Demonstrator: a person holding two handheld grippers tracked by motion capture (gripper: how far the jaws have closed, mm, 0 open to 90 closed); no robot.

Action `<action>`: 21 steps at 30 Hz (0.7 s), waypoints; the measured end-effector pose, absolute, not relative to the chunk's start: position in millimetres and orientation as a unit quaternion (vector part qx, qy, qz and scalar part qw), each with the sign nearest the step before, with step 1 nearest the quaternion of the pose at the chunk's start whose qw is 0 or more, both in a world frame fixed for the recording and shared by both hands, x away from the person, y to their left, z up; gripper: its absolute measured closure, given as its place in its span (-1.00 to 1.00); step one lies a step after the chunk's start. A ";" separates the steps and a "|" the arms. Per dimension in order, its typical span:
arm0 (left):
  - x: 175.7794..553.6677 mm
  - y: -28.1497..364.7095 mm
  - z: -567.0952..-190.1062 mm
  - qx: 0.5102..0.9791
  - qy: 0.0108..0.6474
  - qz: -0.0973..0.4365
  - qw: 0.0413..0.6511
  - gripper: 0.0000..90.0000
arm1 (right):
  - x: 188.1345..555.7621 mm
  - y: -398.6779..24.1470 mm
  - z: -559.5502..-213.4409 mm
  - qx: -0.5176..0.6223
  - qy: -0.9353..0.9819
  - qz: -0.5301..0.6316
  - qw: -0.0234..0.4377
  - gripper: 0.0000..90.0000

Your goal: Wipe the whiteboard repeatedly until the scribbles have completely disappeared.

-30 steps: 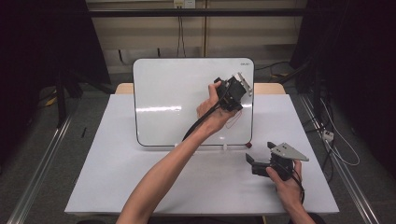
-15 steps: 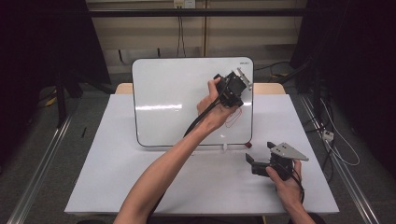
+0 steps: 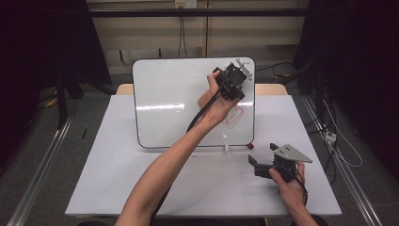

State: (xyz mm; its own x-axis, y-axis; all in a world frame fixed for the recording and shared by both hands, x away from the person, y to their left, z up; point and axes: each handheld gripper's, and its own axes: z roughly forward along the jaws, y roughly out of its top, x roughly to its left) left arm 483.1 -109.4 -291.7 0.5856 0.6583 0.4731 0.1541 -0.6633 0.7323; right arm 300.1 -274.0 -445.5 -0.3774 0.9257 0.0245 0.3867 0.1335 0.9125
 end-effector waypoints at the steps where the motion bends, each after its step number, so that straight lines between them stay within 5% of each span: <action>1: 482.1 -110.4 -293.3 0.830 0.239 0.386 0.325 -0.31 | 299.8 -274.1 -445.4 0.474 0.692 0.458 0.295 -0.87; 21: 456.5 -98.0 -328.8 0.841 0.204 0.385 0.320 -0.31 | 299.5 -271.9 -444.9 0.474 0.693 0.455 0.296 -0.87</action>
State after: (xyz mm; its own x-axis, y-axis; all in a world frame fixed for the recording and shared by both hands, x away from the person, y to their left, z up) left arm 456.5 -98.0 -328.8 0.6203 0.5901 0.5167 0.0981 -0.7120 0.6953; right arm 299.5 -271.9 -444.9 -0.3750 0.9268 0.0209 0.3869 0.1360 0.9120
